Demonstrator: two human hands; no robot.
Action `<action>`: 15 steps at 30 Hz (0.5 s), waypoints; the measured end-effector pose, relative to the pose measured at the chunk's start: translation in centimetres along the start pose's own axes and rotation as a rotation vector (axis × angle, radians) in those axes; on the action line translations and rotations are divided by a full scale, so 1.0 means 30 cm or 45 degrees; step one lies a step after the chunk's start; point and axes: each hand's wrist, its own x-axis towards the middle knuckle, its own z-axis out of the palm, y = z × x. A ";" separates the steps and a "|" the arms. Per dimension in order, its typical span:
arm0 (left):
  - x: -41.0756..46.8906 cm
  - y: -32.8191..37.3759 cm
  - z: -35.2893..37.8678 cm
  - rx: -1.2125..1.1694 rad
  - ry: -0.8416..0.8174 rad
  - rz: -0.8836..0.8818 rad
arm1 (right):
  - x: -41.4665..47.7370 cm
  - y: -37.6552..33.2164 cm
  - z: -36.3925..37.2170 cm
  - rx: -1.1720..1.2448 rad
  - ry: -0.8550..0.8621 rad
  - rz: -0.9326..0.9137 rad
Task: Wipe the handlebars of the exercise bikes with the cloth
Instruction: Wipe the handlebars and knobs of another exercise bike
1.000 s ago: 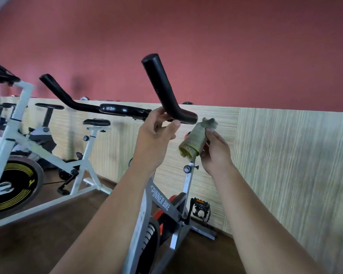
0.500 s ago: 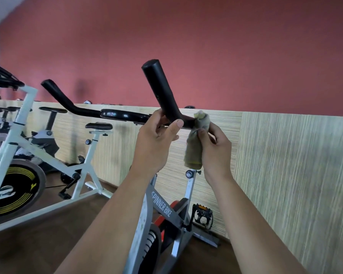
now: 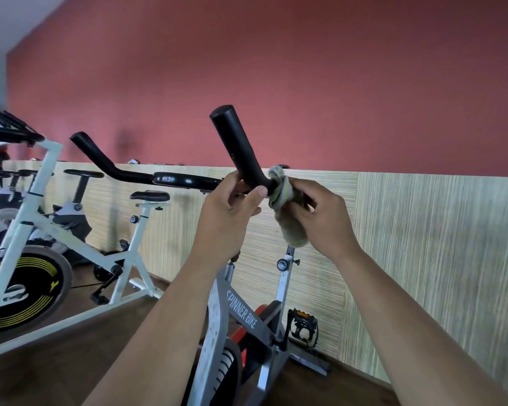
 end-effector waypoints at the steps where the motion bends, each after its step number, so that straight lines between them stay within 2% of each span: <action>1: 0.000 0.000 -0.004 -0.004 -0.001 0.001 | -0.001 -0.017 0.005 -0.010 -0.001 -0.037; 5: -0.006 0.004 -0.030 -0.020 0.039 0.021 | -0.002 -0.060 0.019 -0.031 0.015 -0.174; 11: -0.016 0.037 -0.073 0.019 0.083 0.059 | -0.008 -0.059 0.014 -0.056 0.037 -0.113; 15: -0.005 0.066 -0.082 0.010 0.104 0.050 | -0.018 -0.102 0.043 -0.042 0.114 -0.163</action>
